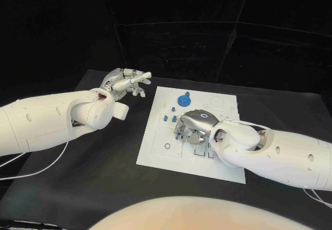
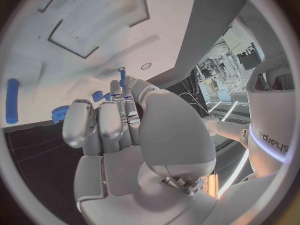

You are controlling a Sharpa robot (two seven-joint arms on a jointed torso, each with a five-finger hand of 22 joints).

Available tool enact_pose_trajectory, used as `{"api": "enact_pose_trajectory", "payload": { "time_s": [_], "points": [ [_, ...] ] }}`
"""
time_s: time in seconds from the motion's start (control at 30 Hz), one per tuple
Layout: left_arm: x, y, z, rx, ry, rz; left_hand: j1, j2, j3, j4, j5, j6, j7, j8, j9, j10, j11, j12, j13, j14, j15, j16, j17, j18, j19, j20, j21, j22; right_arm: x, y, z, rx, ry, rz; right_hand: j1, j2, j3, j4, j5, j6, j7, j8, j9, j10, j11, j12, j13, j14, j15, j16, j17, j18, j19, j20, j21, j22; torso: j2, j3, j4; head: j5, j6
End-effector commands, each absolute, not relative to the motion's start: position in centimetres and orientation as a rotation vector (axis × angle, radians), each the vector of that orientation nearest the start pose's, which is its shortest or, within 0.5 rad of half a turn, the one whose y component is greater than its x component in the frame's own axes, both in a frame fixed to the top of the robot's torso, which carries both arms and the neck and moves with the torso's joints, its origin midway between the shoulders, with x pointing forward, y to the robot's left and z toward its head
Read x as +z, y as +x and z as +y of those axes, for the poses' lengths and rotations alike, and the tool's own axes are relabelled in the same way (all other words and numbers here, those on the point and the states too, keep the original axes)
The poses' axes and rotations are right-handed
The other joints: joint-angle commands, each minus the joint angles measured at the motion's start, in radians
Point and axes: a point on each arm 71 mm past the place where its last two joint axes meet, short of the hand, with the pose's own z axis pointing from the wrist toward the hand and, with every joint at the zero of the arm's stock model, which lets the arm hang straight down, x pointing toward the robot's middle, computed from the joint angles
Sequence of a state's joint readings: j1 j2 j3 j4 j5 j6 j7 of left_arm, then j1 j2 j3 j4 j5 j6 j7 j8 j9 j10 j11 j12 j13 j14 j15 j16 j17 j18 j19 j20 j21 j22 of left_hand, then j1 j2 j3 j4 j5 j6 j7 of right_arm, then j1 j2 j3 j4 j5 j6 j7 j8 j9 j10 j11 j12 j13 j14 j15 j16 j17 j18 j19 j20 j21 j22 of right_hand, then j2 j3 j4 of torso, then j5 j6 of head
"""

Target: Assemble the parts on the task board

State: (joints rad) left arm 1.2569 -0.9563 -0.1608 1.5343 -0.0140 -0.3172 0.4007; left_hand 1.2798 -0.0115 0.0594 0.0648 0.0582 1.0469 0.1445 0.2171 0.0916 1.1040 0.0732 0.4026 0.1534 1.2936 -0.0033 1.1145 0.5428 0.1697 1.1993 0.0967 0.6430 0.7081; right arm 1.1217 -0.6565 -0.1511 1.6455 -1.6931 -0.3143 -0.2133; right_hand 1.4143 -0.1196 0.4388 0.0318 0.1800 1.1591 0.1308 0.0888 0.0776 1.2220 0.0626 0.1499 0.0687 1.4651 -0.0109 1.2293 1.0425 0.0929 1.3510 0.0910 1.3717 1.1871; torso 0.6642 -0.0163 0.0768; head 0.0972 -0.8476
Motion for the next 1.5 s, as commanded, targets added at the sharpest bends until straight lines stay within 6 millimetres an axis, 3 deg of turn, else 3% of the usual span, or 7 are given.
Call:
{"api": "enact_pose_trajectory", "payload": {
  "time_s": [0.03, 1.07, 1.27, 1.5],
  "points": [
    [-19.0, 48.0, 26.4, -1.425, -1.100, 1.434, 0.002, 0.004, -0.005, 0.000, 0.000, -0.007, 0.001, 0.004, -0.001, -0.009, 0.002, 0.005, 0.001, -0.007, 0.001, -0.005, -0.001, 0.014, 0.002, 0.005, -0.004, -0.001, -23.9, 40.9, -7.6, 0.757, -0.500, 1.703, -0.003, 0.004, 0.002, 0.001, -0.002, 0.004, 0.001, 0.004, 0.001, 0.008, -0.001, -0.006, 0.000, 0.023, -0.008, 0.003, 0.001, -0.010, 0.007, -0.001, 0.005, 0.001, -0.001, -0.0001, -0.0002, 0.001, -0.003],
    [-19.1, 47.9, 26.1, -1.435, -1.103, 1.450, 0.005, 0.006, -0.006, -0.001, 0.000, -0.008, 0.002, 0.004, -0.001, -0.010, 0.002, 0.006, 0.001, -0.008, 0.001, -0.006, -0.003, 0.014, 0.002, 0.005, -0.006, -0.002, -24.9, 40.4, -6.6, 0.728, -0.545, 1.733, -0.004, 0.000, -0.001, -0.002, -0.006, 0.000, 0.003, 0.000, 0.000, 0.005, 0.001, -0.011, -0.001, 0.021, -0.007, 0.000, -0.005, -0.010, 0.006, -0.001, 0.005, 0.000, -0.001, -0.0008, -0.0006, 0.000, -0.011],
    [-19.1, 47.9, 26.1, -1.436, -1.104, 1.454, 0.005, 0.006, -0.006, -0.001, 0.000, -0.008, 0.002, 0.004, -0.001, -0.010, 0.002, 0.006, 0.001, -0.008, 0.001, -0.006, -0.003, 0.014, 0.002, 0.005, -0.006, -0.002, -24.7, 40.5, -6.6, 0.729, -0.521, 1.707, -0.036, -0.028, -0.013, 0.012, -0.028, -0.059, 0.030, -0.027, -0.012, -0.085, 0.032, -0.064, -0.006, 0.015, 0.017, -0.011, -0.026, -0.005, -0.014, 0.015, -0.011, -0.029, 0.000, -0.0002, -0.0004, -0.001, -0.010],
    [-19.1, 47.9, 26.1, -1.438, -1.105, 1.460, 0.005, 0.006, -0.007, -0.001, 0.000, -0.009, 0.002, 0.004, -0.001, -0.011, 0.002, 0.006, 0.001, -0.008, 0.001, -0.006, -0.005, 0.014, 0.002, 0.005, -0.006, -0.002, -24.3, 40.7, -7.0, 0.739, -0.475, 1.658, -0.043, -0.047, -0.033, 0.015, -0.040, -0.122, 0.043, -0.027, -0.013, -0.168, 0.051, -0.075, -0.005, -0.004, 0.033, -0.053, -0.087, 0.010, -0.055, 0.033, -0.050, -0.097, -0.001, 0.0001, -0.0010, -0.002, -0.007]
  ]
}}
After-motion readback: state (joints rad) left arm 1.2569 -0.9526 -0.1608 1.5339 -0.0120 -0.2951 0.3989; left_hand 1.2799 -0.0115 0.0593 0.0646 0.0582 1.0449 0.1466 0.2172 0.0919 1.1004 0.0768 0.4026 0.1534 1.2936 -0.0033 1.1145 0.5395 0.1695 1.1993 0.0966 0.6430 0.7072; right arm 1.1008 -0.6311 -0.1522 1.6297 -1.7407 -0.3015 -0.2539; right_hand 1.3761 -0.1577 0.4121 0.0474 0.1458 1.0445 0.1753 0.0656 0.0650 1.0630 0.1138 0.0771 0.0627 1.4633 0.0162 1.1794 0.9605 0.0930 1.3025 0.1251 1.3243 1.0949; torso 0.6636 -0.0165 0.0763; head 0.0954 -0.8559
